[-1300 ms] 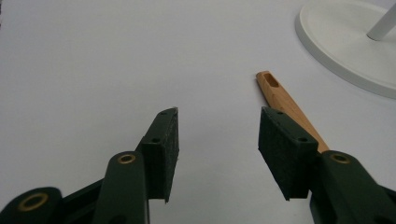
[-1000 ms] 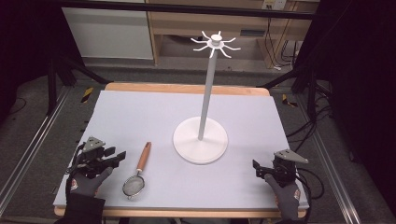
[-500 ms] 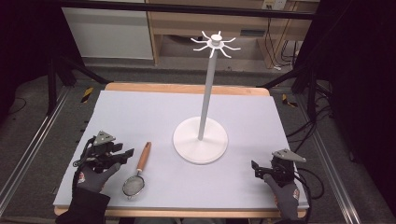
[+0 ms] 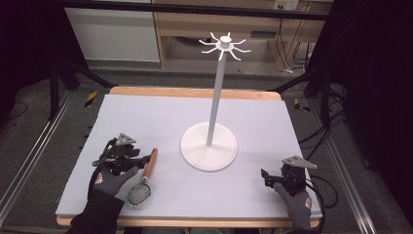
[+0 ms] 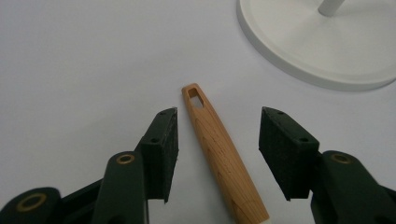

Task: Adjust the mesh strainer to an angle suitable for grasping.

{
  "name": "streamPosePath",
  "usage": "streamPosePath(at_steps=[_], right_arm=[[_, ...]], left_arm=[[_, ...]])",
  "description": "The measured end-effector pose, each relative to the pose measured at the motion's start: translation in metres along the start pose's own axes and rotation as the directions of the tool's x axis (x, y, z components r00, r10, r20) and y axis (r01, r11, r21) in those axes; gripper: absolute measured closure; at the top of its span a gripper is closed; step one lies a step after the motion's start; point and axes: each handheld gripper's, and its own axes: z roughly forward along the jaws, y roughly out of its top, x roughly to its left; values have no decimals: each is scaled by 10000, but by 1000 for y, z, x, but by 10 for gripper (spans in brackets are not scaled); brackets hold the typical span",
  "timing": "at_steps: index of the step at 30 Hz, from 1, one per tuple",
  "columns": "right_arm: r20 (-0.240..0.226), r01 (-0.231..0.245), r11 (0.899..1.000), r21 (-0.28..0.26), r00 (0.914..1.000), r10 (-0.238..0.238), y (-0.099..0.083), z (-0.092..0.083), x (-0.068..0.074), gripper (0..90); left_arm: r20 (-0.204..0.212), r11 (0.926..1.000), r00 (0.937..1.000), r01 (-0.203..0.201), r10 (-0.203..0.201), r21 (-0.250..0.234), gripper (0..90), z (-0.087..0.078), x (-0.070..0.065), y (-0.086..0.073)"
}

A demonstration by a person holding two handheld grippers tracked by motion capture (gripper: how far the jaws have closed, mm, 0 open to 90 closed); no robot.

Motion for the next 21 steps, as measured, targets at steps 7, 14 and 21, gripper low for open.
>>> streamPosePath(at_steps=[7,14,21], right_arm=[[29,129,9999,103,9999,-130,0,1,1,81],[15,180,9996,216,9998,-180,0,3,3,83],[-40,189,9994,292,9998,-188,0,4,3,83]], left_arm=[[-88,9977,9998,-166,172,655,478,13,-3,-4],[-176,9951,9996,-198,216,964,486,21,-6,-3],[-129,9907,9999,-90,109,1358,505,31,-8,-5]])
